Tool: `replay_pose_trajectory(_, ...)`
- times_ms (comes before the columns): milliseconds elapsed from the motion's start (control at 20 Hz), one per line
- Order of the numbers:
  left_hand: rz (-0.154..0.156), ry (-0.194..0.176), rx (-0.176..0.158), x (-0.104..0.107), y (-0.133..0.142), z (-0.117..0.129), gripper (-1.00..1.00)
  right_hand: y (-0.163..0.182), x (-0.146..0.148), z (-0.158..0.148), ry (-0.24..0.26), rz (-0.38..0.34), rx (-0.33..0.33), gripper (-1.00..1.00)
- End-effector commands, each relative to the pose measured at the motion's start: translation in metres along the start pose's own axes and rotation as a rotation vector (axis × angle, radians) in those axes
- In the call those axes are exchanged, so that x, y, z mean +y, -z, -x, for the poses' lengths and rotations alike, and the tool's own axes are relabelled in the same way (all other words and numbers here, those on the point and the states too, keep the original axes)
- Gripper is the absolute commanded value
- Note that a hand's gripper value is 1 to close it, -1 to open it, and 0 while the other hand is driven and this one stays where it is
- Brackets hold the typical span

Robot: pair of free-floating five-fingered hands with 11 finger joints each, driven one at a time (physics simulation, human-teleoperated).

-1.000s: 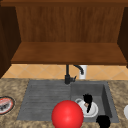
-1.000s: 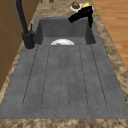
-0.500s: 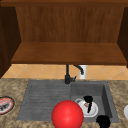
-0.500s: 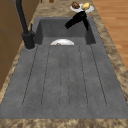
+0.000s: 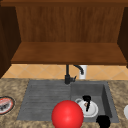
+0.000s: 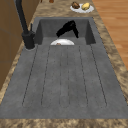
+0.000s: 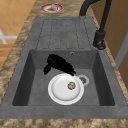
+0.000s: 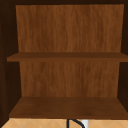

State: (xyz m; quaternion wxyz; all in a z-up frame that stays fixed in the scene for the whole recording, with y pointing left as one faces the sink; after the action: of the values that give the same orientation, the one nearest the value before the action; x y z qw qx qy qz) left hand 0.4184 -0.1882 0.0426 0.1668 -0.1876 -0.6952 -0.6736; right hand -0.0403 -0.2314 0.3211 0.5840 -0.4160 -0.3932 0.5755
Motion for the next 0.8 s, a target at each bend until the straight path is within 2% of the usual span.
replay_pose_trajectory(0,0.0,-0.039,-0.002,-0.016,0.002,0.034,-1.0,0.0,0.0,0.0,0.0,0.0,0.0,0.0)
replay_pose_trajectory(400,0.001,-0.05,-0.007,-0.047,0.005,0.105,-1.0,0.0,0.0,0.0,0.0,0.0,0.0,0.0)
replay_pose_trajectory(750,0.009,-0.105,0.008,-0.06,0.012,0.165,-1.0,0.0,0.0,0.0,0.0,0.0,0.0,0.0)
